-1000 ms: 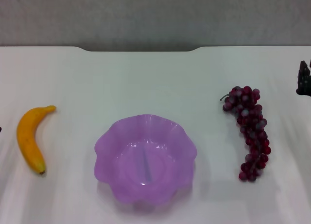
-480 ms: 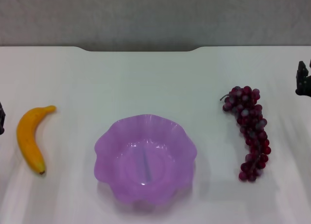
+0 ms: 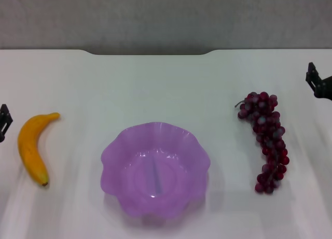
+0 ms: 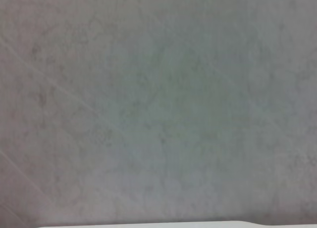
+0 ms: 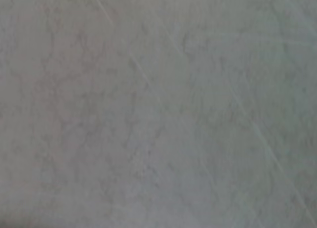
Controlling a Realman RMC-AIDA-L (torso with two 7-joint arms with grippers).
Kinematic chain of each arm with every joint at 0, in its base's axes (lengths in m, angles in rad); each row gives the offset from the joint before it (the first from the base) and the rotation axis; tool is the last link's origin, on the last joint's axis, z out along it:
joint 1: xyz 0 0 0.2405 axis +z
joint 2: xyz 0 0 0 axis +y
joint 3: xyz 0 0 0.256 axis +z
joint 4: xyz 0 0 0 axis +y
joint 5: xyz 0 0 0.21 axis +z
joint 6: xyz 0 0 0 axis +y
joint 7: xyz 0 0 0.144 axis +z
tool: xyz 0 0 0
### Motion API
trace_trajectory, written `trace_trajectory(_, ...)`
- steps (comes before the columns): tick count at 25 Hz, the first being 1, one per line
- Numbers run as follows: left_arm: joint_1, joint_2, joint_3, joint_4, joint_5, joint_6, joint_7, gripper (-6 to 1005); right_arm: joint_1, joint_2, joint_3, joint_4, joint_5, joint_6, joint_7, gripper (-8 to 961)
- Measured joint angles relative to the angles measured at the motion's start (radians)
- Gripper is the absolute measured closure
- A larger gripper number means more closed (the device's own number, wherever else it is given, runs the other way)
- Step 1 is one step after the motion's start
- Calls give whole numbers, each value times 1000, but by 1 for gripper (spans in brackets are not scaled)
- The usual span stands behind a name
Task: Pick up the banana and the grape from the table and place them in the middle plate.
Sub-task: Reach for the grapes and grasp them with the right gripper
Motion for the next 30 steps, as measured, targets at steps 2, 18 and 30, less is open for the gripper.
trace_trajectory(2, -1, 0, 0, 0, 0, 0, -9, 201, 2, 1, 2, 0, 2, 4, -2, 355)
trace_trajectory(18, 4, 0, -2, -1, -38, -11, -19, 149, 47, -5, 83, -63, 5, 304, 59, 50)
trace_trajectory(30, 1, 0, -2, -1, -38, -12, -19, 150, 128, -9, 76, -61, -68, 541, 54, 56)
